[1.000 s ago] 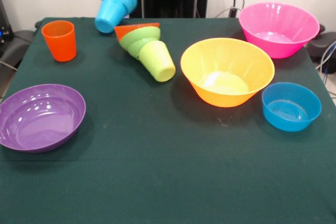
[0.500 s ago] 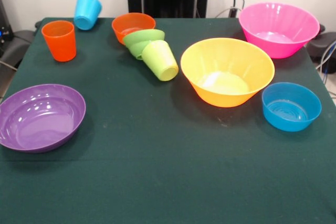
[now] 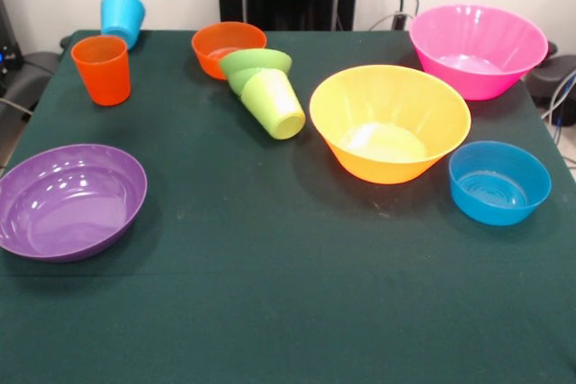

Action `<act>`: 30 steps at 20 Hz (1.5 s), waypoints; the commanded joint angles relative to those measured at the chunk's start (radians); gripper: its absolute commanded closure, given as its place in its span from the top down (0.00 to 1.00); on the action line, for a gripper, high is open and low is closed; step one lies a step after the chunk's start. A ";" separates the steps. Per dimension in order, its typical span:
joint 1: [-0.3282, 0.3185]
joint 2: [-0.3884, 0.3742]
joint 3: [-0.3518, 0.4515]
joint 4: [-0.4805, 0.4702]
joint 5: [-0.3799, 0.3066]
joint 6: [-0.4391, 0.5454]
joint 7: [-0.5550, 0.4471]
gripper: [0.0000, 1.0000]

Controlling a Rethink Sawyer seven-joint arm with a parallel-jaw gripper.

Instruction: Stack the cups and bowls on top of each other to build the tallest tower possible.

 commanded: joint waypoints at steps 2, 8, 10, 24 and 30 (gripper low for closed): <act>0.087 0.137 -0.002 -0.123 -0.092 0.105 -0.096 1.00; 0.010 0.091 -0.003 0.037 -0.165 -0.090 -0.094 1.00; -0.066 0.069 0.016 0.097 -0.195 -0.141 -0.143 1.00; -0.229 0.141 0.058 0.156 -0.357 -0.255 -0.152 1.00; -0.224 0.177 0.106 0.077 -0.314 -0.135 -0.214 1.00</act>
